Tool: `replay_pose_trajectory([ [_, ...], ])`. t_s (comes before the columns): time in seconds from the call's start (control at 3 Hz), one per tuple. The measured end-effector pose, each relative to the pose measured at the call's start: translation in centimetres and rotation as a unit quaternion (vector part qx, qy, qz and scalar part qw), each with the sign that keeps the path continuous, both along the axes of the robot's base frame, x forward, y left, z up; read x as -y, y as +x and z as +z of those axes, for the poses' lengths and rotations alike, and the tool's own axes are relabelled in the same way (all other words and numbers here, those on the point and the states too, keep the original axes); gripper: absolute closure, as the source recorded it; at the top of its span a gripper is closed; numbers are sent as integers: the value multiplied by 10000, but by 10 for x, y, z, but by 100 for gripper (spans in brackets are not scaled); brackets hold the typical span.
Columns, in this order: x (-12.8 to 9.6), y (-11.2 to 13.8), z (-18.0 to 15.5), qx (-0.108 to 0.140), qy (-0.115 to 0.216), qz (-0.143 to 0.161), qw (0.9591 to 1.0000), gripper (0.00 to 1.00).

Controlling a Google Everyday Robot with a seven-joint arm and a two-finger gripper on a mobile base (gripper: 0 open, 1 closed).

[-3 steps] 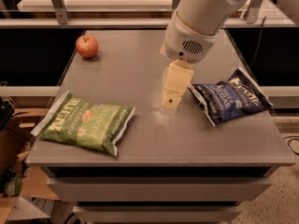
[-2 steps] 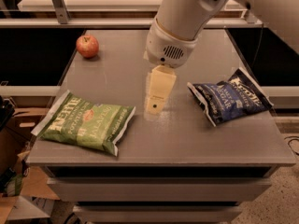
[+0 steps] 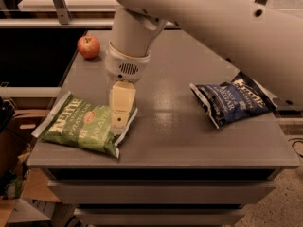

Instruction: Pick green jalapeno chip bag

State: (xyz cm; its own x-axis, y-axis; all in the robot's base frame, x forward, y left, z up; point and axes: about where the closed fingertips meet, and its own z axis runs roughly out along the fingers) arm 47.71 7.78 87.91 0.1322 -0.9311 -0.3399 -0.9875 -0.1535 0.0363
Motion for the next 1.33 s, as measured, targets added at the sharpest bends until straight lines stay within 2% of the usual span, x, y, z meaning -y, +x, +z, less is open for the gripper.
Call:
replay_pose_trajectory([
  [0.33, -36, 0, -25, -310, 3, 275, 9991, 0],
  [0.67, -62, -1, -45, -544, -44, 515, 9972, 18],
  [1.0, -71, 2, -49, -615, -97, 572, 9964, 41],
  [1.33, -71, 2, -46, -613, -98, 571, 9964, 65],
])
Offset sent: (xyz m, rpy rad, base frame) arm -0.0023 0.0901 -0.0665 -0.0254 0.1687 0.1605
